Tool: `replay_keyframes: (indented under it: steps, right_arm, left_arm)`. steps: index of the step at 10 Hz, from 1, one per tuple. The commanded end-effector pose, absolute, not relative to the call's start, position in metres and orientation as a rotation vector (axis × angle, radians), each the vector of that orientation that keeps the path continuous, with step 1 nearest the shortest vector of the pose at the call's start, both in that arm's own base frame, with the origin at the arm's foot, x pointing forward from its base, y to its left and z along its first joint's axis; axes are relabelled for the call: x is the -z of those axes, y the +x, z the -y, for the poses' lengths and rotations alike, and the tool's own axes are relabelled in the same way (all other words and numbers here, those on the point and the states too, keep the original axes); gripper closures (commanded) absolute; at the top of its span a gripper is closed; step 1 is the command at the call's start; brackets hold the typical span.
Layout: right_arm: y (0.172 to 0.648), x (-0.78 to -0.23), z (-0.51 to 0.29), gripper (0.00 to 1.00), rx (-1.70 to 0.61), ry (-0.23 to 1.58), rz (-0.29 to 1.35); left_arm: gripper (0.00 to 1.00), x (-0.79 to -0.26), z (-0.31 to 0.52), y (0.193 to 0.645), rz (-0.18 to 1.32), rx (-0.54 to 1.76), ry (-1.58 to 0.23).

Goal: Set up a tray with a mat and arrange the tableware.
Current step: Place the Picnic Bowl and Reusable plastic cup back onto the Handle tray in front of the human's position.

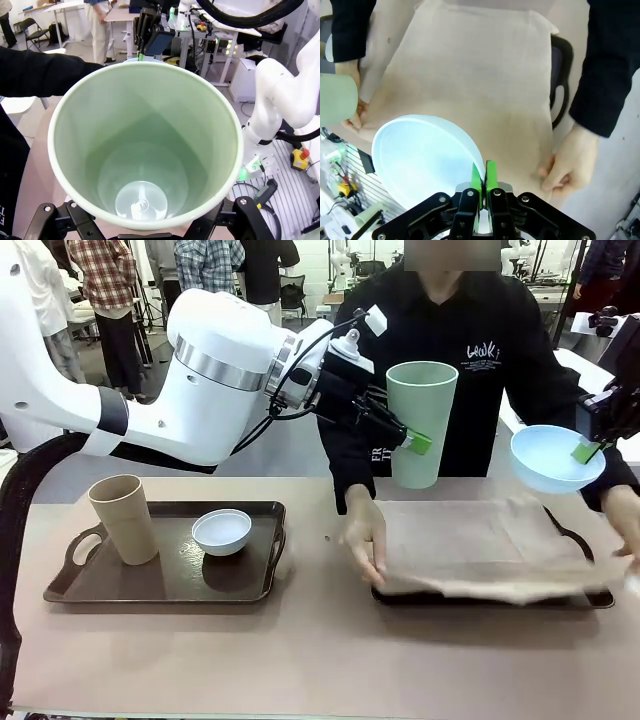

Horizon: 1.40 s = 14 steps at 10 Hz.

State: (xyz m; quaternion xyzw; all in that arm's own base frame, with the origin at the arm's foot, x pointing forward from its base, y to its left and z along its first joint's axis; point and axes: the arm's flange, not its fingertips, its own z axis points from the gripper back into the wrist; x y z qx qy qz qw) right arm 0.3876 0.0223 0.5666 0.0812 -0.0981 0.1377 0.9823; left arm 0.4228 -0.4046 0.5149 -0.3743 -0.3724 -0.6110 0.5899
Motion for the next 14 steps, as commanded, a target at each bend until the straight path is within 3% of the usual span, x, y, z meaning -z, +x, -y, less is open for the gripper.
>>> replay_keyframes:
  steps: [1, 14]
  right_arm:
    - [0.3895, -0.5681, -0.0243, 0.99, -0.281, 0.156, 0.200]
    - [0.3895, -0.5681, -0.0243, 0.99, -0.281, 0.156, 0.200]
  left_arm:
    - [0.71, -0.5187, 0.4055, 0.4244, 0.875, 1.433, -0.881]
    - [0.71, -0.5187, 0.4055, 0.4244, 0.875, 1.433, -0.881]
